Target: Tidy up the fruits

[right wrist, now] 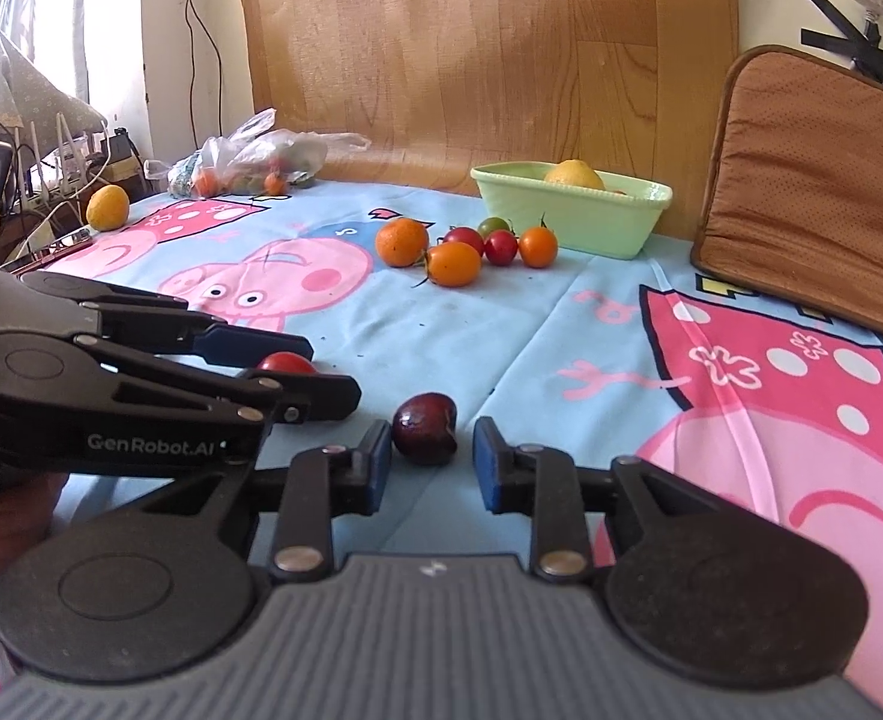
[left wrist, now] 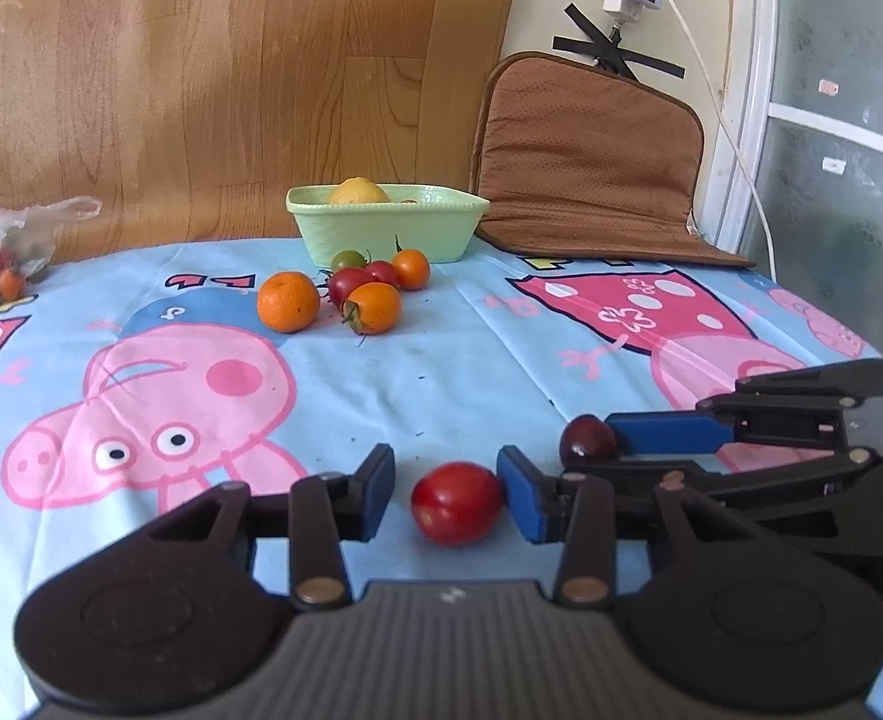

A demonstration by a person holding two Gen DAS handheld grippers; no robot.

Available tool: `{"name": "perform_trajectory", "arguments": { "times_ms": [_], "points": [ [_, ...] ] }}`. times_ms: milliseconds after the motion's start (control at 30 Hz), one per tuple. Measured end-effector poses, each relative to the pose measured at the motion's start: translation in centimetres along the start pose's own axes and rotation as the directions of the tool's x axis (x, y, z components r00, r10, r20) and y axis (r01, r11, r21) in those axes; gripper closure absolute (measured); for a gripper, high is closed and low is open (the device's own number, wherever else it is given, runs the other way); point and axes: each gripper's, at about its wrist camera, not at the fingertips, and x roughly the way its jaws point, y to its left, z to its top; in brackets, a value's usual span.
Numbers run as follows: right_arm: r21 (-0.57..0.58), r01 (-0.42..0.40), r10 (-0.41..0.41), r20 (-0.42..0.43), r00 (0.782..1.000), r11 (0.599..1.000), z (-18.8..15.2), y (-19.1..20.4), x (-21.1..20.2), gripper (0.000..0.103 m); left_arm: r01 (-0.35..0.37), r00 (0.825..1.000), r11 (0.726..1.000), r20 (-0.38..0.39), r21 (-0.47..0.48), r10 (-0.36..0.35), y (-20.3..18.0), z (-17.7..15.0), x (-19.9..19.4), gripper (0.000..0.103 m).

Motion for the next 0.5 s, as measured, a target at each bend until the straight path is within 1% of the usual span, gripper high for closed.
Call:
{"name": "perform_trajectory", "arguments": {
  "times_ms": [67,267,333,400,500],
  "points": [
    [-0.003,0.001,-0.001,-0.001,1.0,1.0,-0.04,0.09,-0.02,0.069,0.015,1.0,1.0,0.003,-0.025,-0.015,0.35,0.01,-0.03,0.064],
    [-0.007,-0.002,0.002,-0.002,1.0,1.0,-0.13,0.3,0.04,0.065,0.017,1.0,0.999,0.004,-0.032,-0.016,0.36,0.03,0.0,0.064],
    [-0.022,-0.004,0.004,-0.004,1.0,1.0,-0.17,0.53,0.1,0.062,0.015,1.0,1.0,0.003,-0.027,-0.015,0.22,0.03,0.02,0.059],
    [-0.042,0.007,-0.007,-0.004,1.0,0.999,-0.23,0.96,0.11,0.06,0.012,1.0,1.0,0.003,-0.022,-0.012,0.08,0.04,0.04,0.058],
    [-0.034,0.0,0.0,-0.003,1.0,0.999,-0.21,0.62,0.12,0.06,0.023,1.0,0.999,0.004,-0.032,-0.023,0.3,0.03,-0.03,0.057]
  ]
}}
